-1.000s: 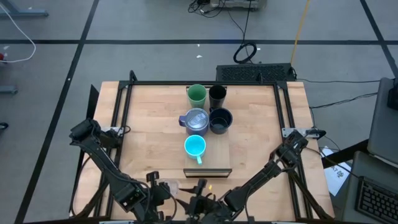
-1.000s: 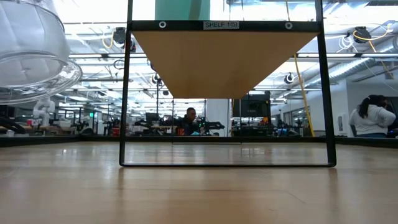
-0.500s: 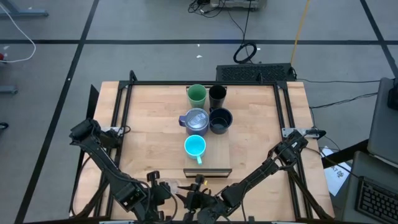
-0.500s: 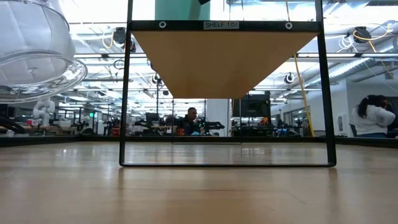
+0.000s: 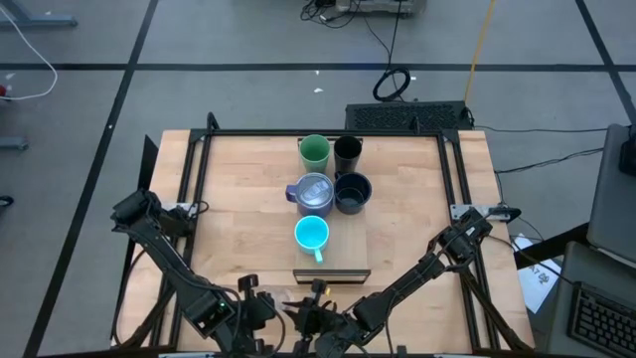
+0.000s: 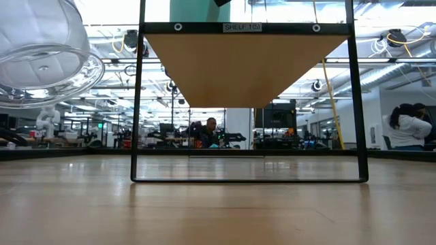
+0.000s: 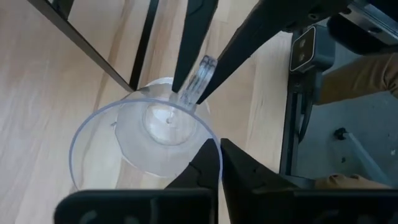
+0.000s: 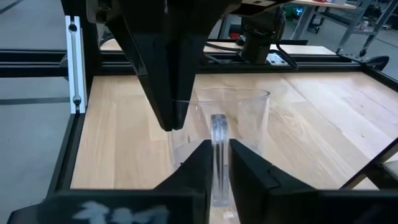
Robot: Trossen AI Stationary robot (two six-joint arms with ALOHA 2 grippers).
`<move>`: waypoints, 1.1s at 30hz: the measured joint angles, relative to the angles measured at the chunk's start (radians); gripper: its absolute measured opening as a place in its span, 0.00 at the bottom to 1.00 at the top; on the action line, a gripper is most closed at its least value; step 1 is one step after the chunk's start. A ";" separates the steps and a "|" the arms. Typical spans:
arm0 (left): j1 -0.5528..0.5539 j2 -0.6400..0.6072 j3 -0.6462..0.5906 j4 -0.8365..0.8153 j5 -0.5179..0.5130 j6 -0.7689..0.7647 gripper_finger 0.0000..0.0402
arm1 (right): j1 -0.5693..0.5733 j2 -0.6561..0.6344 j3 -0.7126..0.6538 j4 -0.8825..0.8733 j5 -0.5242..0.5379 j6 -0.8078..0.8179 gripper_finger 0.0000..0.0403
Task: Stack small to large cups/mugs on shelf
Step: Put the transparent mug on the shelf
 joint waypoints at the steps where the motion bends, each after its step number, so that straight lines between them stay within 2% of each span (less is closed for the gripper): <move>1: 0.000 0.000 0.000 0.000 0.000 0.000 0.03 | 0.000 0.000 0.000 0.000 0.000 0.000 0.08; 7: -0.001 0.000 0.000 0.002 0.001 0.008 0.09 | 0.001 0.000 0.000 -0.001 0.002 0.000 0.03; 14: -0.002 0.000 0.000 0.004 0.003 0.027 0.18 | 0.001 0.000 0.000 -0.002 0.007 0.015 0.04; 20: -0.011 -0.030 0.000 0.004 0.000 0.044 0.31 | 0.002 0.000 0.000 -0.001 0.007 0.015 0.04; 27: -0.038 -0.102 0.000 0.005 -0.103 0.087 0.45 | 0.003 0.000 0.000 -0.001 -0.019 0.015 0.04; 33: -0.071 -0.152 0.000 0.005 -0.184 0.138 0.46 | 0.007 0.000 0.000 -0.001 -0.020 0.015 0.04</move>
